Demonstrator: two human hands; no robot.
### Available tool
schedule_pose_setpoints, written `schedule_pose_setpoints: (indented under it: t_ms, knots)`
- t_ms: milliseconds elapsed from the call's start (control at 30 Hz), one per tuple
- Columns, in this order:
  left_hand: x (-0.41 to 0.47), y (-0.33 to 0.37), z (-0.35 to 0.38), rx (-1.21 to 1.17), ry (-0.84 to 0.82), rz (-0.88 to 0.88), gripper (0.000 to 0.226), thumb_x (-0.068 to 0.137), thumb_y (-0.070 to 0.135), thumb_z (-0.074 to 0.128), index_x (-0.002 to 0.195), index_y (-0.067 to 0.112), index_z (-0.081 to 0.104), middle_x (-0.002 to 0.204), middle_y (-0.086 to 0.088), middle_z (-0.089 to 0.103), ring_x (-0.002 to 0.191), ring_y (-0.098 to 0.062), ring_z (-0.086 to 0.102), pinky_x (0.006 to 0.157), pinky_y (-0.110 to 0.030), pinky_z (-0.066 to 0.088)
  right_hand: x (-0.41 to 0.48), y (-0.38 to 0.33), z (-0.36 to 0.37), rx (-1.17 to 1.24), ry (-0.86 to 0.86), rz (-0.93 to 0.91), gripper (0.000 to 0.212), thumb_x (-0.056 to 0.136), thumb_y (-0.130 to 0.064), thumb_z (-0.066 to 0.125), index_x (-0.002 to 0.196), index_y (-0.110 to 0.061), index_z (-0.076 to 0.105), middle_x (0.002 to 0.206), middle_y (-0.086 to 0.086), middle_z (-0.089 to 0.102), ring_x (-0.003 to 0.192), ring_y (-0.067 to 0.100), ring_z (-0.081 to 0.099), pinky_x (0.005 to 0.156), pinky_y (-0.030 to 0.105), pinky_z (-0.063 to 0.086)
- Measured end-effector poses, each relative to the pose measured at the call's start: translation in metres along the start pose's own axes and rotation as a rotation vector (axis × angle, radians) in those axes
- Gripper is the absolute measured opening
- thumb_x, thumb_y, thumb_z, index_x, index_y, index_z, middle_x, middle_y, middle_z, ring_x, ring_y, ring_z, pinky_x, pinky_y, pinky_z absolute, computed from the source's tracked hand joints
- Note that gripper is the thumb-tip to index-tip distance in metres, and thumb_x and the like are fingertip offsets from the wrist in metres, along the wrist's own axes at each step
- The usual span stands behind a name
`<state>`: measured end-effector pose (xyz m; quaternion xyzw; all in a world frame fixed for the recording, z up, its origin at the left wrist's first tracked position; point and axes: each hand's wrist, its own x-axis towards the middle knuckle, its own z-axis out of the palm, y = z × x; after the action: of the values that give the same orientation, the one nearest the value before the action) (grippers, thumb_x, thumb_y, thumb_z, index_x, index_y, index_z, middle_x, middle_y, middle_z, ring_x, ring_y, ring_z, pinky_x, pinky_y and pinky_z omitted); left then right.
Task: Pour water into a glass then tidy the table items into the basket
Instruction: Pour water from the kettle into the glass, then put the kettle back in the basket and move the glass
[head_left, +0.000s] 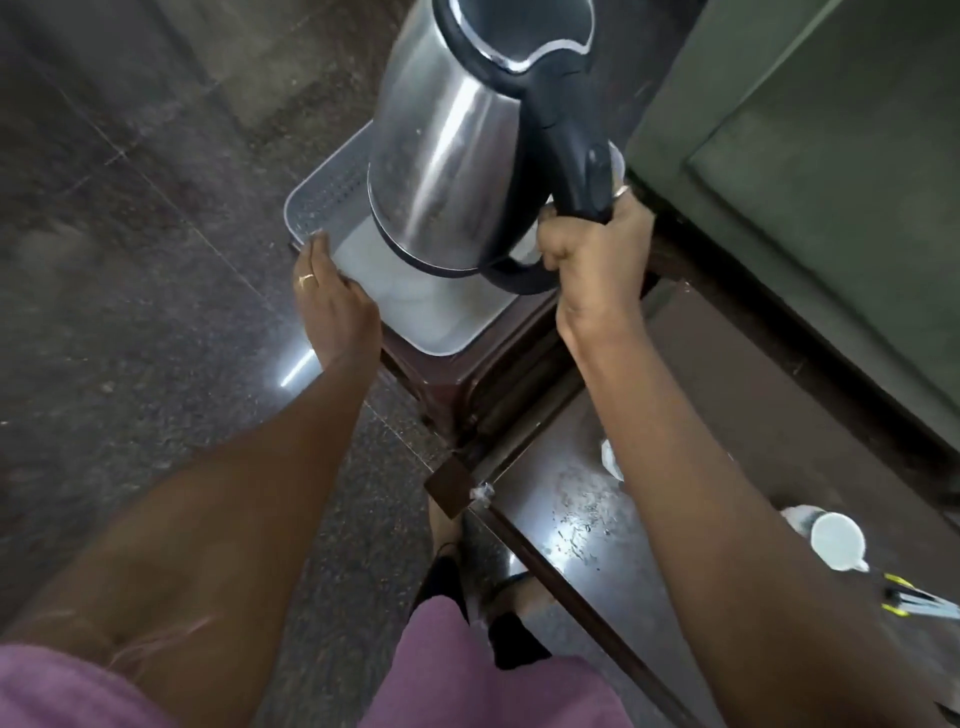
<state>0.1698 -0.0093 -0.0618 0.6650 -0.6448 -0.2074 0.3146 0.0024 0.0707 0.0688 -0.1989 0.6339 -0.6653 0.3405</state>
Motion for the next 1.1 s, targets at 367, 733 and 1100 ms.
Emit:
schedule_pose_setpoints:
  t_ms: [367,733,1100]
  knots:
    - [0.009,-0.013,0.010,-0.015,0.021,0.064,0.056,0.082,-0.002,0.038,0.137,0.001,0.041,0.140,-0.018,0.045,0.132,-0.030,0.040,0.114,-0.035,0.029,0.017,0.072,0.056,-0.266,-0.040,0.125,0.026,0.046,-0.006,0.058,0.059,-0.025,0.048,0.054,-0.004,0.043,0.054,0.019,0.039,0.053,0.026,0.035]
    - [0.000,-0.016,0.010,-0.089,0.013,0.039,0.047,0.095,0.009,0.038,0.141,0.000,0.035,0.146,-0.018,0.039,0.136,-0.030,0.034,0.114,-0.027,0.020,0.007,0.067,0.069,-0.409,-0.078,0.134,0.024,0.052,-0.009,0.059,0.065,-0.027,0.051,0.061,-0.007,0.051,0.067,0.023,0.050,0.064,0.039,0.053]
    - [-0.169,0.039,0.043,-0.309,-0.093,-0.217,0.049,0.096,0.018,0.046,0.135,-0.009,0.035,0.138,-0.033,0.032,0.129,-0.042,0.035,0.111,-0.034,0.023,-0.047,0.095,-0.052,-0.825,0.079,0.001,0.059,0.065,-0.003,0.067,0.123,-0.004,0.051,0.126,0.017,0.047,0.119,0.033,0.042,0.105,0.038,0.035]
